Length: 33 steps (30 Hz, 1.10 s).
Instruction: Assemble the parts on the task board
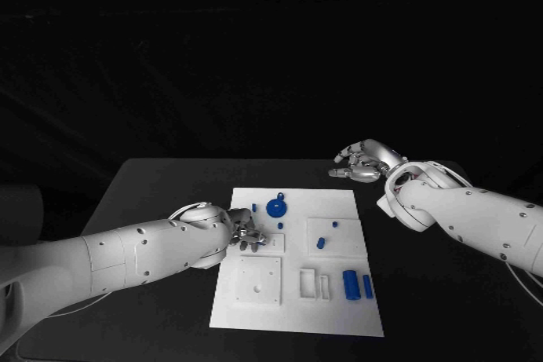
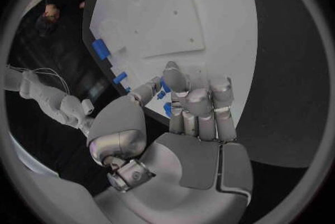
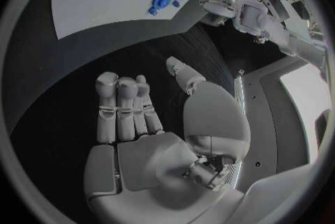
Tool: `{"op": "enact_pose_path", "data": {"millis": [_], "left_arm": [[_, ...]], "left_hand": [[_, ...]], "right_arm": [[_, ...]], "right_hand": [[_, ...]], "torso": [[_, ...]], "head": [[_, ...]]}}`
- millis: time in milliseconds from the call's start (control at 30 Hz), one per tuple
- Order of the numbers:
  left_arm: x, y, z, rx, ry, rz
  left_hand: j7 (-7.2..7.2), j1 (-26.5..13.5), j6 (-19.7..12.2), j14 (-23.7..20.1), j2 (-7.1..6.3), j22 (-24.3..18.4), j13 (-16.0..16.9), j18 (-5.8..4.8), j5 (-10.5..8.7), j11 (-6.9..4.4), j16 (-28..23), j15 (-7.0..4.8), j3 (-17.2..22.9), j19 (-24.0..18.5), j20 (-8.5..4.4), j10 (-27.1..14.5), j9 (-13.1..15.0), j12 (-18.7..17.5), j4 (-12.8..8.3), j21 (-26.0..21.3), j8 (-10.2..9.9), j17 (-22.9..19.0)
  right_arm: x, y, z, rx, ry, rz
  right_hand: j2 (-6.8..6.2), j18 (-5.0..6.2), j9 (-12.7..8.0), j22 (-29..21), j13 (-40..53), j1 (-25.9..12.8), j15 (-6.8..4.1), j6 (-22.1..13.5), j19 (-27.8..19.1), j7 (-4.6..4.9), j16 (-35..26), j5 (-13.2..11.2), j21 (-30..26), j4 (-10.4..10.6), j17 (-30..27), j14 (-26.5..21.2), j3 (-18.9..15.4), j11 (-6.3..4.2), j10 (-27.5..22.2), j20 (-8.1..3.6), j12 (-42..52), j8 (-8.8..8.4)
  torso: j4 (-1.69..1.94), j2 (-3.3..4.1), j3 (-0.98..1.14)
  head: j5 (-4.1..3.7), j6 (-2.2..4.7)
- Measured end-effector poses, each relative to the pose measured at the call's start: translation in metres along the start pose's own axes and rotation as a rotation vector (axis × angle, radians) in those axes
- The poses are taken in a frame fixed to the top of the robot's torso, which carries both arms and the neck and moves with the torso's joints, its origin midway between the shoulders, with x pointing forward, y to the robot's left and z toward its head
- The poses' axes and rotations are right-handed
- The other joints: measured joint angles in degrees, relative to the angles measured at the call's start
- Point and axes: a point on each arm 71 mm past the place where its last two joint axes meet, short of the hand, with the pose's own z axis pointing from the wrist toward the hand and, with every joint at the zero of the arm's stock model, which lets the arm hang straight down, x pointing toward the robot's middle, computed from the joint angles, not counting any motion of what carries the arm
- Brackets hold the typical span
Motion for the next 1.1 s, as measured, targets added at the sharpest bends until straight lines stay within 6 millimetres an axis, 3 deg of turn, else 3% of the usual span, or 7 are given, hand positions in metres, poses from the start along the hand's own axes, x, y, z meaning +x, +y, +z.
{"op": "enact_pose_path", "data": {"millis": [467,1100], "left_arm": [[-0.0005,-0.0024,0.0002,0.004,-0.001,-0.002],[-0.0045,-0.0084,0.0006,0.015,-0.008,-0.01]], "left_hand": [[0.09,0.94,-0.3,-0.01,-2.27,-0.2,-0.21,0.0,0.0,0.21,0.0,0.19,0.69,0.0,0.0,0.21,0.0,0.0,2.11,0.0,-0.21,-0.12],[0.15,0.95,-0.63,-0.09,-2.28,-0.2,-0.2,0.0,0.0,0.21,0.0,0.3,0.84,0.0,0.0,0.2,0.03,0.0,2.52,0.0,-0.21,-0.12]], "right_arm": [[0.0008,-0.0005,-0.0002,0.001,0.001,0.001],[0.002,-0.0011,-0.0002,0.002,0.003,0.001]], "right_hand": [[0.0,0.0,-0.06,0.12,-0.19,0.0,0.0,-0.11,0.0,0.09,0.0,0.0,0.0,-0.72,-0.06,0.0,-0.23,0.0,0.0,0.01,0.0,0.0],[0.0,0.0,-0.06,0.11,-0.29,0.0,0.01,-0.08,0.08,0.05,0.0,-0.04,-0.23,-0.87,-0.05,-0.01,-0.38,0.0,0.0,0.11,0.2,0.0]], "torso": [[-0.02,0.01,-0.02],[-0.02,0.01,0.02]], "head": [[-0.06,-0.12],[-0.12,-0.09]]}}
